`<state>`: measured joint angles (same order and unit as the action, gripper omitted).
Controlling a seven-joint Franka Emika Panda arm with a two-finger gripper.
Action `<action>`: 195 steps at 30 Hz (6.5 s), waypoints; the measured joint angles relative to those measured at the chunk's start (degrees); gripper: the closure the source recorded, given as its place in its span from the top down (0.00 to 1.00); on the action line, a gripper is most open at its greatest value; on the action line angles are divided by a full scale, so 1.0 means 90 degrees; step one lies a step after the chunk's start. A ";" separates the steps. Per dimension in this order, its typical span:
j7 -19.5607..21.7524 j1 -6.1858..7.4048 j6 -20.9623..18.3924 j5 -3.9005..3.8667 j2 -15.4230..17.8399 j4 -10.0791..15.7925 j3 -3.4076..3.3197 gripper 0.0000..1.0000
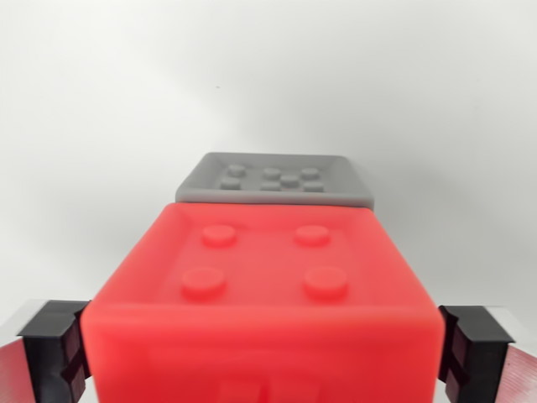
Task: Destack cube
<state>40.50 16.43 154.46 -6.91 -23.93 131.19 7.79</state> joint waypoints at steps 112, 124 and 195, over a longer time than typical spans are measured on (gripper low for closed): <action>0.0769 -0.0421 -0.0629 0.0546 0.1050 0.0369 -0.0464 0.00; 0.1054 -0.0528 -0.0512 0.0612 0.0972 0.0409 -0.0633 0.00; 0.2100 -0.1079 0.0582 0.1117 -0.0420 0.0131 -0.1187 0.00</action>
<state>59.40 6.72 159.70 3.15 -27.71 132.37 -2.89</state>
